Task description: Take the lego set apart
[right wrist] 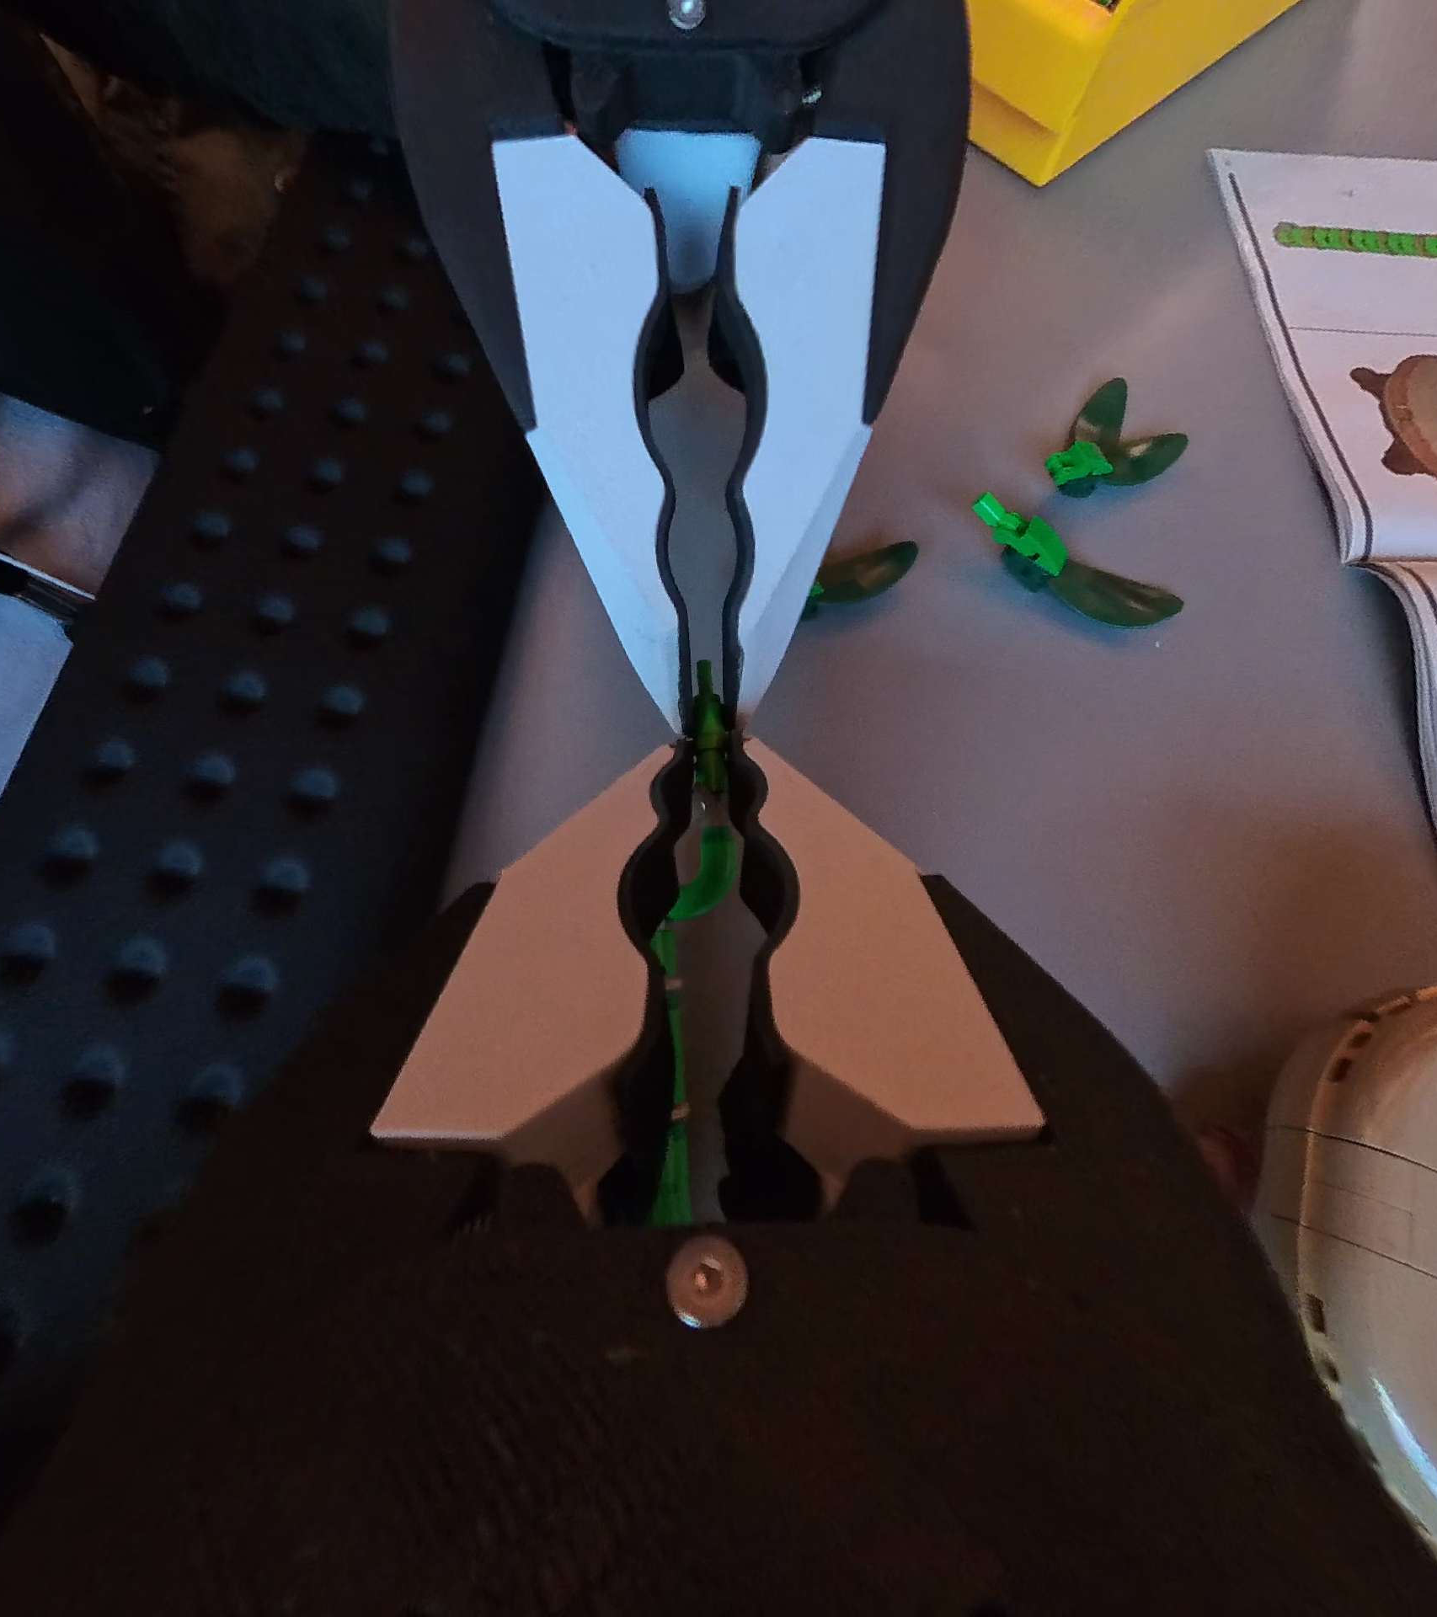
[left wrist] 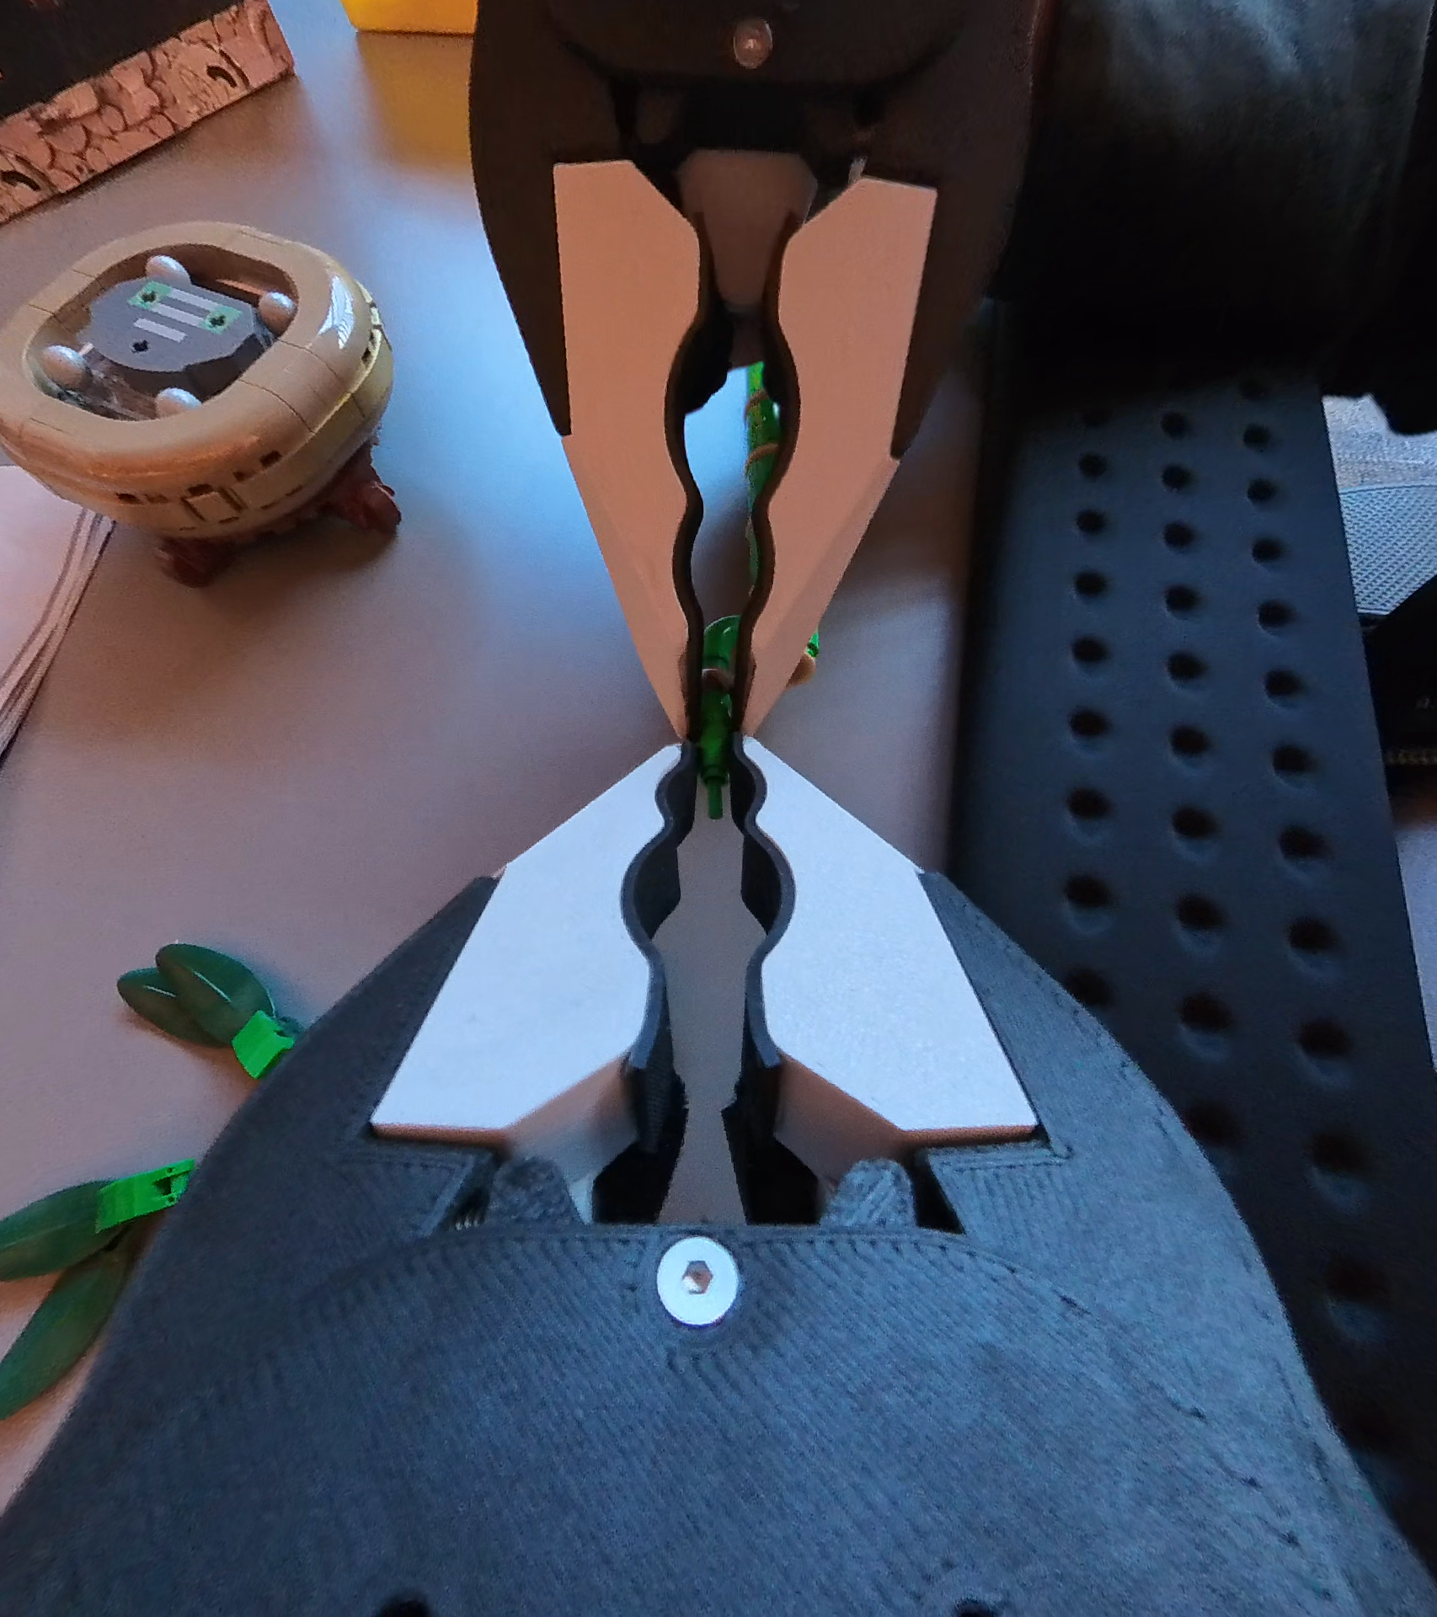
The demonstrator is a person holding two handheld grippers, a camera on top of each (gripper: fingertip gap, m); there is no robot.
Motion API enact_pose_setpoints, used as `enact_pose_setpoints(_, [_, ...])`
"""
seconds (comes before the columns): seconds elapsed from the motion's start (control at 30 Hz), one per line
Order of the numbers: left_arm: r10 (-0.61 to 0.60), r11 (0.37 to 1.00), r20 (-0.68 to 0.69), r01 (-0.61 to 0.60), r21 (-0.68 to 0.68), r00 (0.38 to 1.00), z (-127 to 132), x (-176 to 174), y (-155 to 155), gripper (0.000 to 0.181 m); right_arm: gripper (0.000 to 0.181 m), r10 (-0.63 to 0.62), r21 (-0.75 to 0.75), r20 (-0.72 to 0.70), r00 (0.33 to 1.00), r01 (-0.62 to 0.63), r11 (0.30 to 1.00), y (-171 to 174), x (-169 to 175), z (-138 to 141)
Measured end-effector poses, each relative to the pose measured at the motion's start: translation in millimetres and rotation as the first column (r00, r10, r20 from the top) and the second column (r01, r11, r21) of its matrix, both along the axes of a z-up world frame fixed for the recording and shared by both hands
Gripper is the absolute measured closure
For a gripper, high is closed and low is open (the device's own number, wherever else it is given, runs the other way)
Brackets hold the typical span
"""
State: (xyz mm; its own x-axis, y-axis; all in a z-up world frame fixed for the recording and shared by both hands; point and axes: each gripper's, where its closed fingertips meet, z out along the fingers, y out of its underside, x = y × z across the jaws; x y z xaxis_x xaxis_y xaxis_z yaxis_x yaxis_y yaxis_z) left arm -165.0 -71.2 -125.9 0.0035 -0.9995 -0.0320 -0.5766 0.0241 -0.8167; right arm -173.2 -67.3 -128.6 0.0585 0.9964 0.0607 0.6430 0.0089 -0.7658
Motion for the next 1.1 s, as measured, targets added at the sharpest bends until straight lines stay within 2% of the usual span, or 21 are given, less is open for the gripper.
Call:
enact_pose_setpoints(0.13, [-0.018, 1.000, -0.031, 0.017, -0.011, 0.999, -5, -1, -7, 0.176, 0.174, 0.019, -0.023, 0.040, 0.999, -0.018, 1.000, -7, 1, -6])
enact_pose_setpoints(0.27, [-0.017, 0.998, 0.011, 0.018, -0.057, 1.000, 3, -1, -10, 0.176, 0.174, 0.019, -0.058, -0.010, 1.000, -0.019, 0.998, -11, 2, 1])
enact_pose_setpoints(0.3, [-0.004, 0.998, 0.002, 0.005, -0.062, 1.000, 2, -2, -8, 0.181, 0.176, 0.005, -0.062, 0.017, 1.000, -0.004, 0.998, -8, 7, -2])
enact_pose_setpoints(0.33, [0.032, 0.999, -0.032, -0.033, -0.026, 0.999, -1, -9, 1, 0.181, 0.174, -0.051, -0.018, 0.162, 0.986, 0.054, 0.998, 3, 27, -21])
enact_pose_setpoints(0.37, [0.067, 0.998, -0.035, -0.067, 0.004, 0.997, -2, -16, 10, 0.181, 0.175, -0.055, -0.027, 0.126, 0.991, 0.059, 0.998, 4, 33, -19])
enact_pose_setpoints(0.4, [0.076, 0.997, -0.011, -0.076, -0.029, 0.997, 1, -19, 11, 0.181, 0.176, -0.065, -0.076, 0.022, 0.998, 0.067, 0.995, 3, 34, -5])
enact_pose_setpoints(0.5, [0.030, 0.972, 0.103, -0.005, -0.234, 0.994, 18, -16, -4, 0.181, 0.175, -0.094, -0.129, -0.118, 0.989, 0.078, 0.989, 8, 37, 19])
enact_pose_setpoints(0.57, [0.020, 0.954, 0.120, 0.017, -0.298, 0.993, 20, -10, -8, 0.175, 0.175, -0.091, -0.114, -0.097, 0.991, 0.080, 0.990, 10, 35, 14])
enact_pose_setpoints(0.6, [0.025, 0.950, 0.127, 0.016, -0.310, 0.992, 21, -6, -8, 0.159, 0.175, -0.081, -0.108, -0.094, 0.992, 0.070, 0.992, 9, 31, 11])
enact_pose_setpoints(0.63, [0.034, 0.951, 0.132, 0.009, -0.309, 0.991, 21, -3, -7, 0.153, 0.175, -0.062, -0.113, -0.096, 0.993, 0.051, 0.992, 5, 26, 11])
enact_pose_setpoints(0.77, [0.047, 0.970, 0.081, -0.026, -0.242, 0.996, 11, 0, -2, 0.160, 0.175, -0.023, -0.080, -0.104, 0.994, 0.014, 0.997, 0, 7, 13])
enact_pose_setpoints(0.87, [0.036, 0.972, 0.062, -0.021, -0.235, 0.997, 8, -1, -4, 0.174, 0.175, -0.004, -0.040, -0.112, 0.994, -0.001, 0.999, -2, -2, 15])
enact_pose_setpoints(1.1, [0.036, 0.969, 0.057, -0.021, -0.247, 0.998, 7, -2, -4, 0.174, 0.175, 0.004, -0.012, -0.108, 0.994, -0.006, 1.000, -2, -5, 14])
